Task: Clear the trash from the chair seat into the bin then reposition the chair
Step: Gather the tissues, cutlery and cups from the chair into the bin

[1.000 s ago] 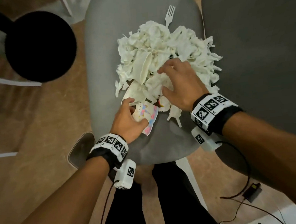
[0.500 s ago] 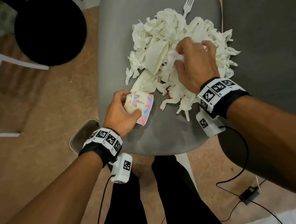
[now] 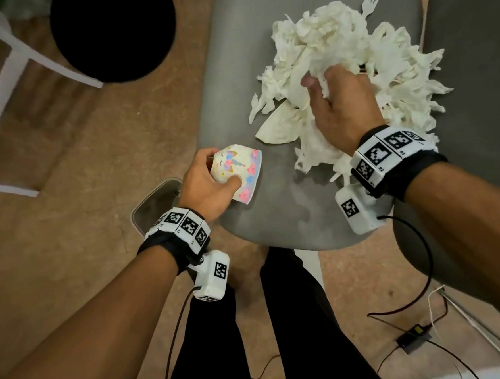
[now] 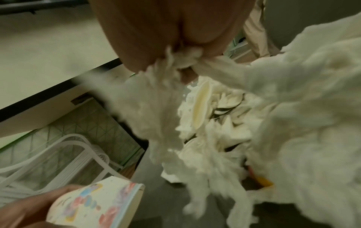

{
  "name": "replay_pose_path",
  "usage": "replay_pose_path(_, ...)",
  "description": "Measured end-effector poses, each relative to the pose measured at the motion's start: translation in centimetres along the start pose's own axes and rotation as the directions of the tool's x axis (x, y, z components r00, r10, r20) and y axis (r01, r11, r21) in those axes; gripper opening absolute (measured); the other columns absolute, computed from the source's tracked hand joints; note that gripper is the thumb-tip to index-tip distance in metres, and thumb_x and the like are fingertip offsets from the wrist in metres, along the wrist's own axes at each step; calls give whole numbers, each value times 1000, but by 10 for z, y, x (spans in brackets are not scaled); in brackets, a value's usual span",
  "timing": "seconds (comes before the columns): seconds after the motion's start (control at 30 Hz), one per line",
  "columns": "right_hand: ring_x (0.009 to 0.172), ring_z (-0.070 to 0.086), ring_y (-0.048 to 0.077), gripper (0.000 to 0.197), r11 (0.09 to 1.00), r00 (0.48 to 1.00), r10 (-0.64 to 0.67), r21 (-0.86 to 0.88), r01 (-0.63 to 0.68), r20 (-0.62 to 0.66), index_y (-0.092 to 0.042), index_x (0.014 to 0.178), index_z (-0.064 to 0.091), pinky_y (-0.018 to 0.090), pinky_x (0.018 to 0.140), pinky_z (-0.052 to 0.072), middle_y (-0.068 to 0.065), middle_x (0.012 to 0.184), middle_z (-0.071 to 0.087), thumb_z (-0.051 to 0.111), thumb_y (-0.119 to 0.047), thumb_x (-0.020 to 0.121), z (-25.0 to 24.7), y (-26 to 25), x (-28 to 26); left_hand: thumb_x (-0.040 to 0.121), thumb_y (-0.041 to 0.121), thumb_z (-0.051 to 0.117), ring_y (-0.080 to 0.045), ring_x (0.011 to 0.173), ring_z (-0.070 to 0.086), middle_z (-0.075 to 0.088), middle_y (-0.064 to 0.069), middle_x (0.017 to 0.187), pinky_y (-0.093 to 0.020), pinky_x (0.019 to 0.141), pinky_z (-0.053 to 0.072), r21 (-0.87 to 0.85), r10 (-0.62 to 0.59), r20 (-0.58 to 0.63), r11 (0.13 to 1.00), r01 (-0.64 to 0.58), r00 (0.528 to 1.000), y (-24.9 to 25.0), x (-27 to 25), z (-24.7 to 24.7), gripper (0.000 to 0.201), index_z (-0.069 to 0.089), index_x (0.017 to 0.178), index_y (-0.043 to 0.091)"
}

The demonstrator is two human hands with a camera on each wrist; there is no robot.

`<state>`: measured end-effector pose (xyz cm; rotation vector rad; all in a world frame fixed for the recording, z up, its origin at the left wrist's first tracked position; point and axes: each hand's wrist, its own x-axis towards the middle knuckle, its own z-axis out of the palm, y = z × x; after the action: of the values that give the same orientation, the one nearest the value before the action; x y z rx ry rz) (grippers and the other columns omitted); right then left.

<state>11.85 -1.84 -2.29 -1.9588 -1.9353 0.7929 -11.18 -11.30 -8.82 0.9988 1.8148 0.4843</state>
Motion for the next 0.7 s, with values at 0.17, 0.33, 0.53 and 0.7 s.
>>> replay_pose_path(0.17,51,31,23,63,998,997,67,11,-68,38,-11,56,25,36,51,22,5,49,30,35,-54,100,20,-41,-3,66,22,77,-10,95,66,65,14,102,-38,86,57,-47,-41,-27,998,39,999,-19,-3,-20,55,51,114,33)
replay_pose_path(0.33,49,35,17,65,997,996,12,79,-19,92,-11,52,29,32,55,24,4,48,38,31,-46,106,47,-68,-5,61,30,75,-11,94,68,66,16,101,-39,86,57,-94,-91,-49,992,86,995,-44,-6,-36,56,51,112,36)
replay_pose_path(0.53,43,34,11,60,972,978,-48,233,0,203,-19,52,32,29,52,28,-6,48,34,32,-45,105,120,-115,-21,74,17,77,-14,101,65,65,7,107,-31,89,53,-160,-158,-85,977,143,984,-90,-11,-63,54,52,121,23)
replay_pose_path(0.7,59,49,12,49,961,924,-45,270,-63,379,-16,72,53,28,60,38,-7,62,49,33,-44,106,199,-160,-48,73,22,77,-16,99,66,68,2,111,-32,88,54,-242,-297,-152,936,255,943,-156,-11,-86,50,51,116,24)
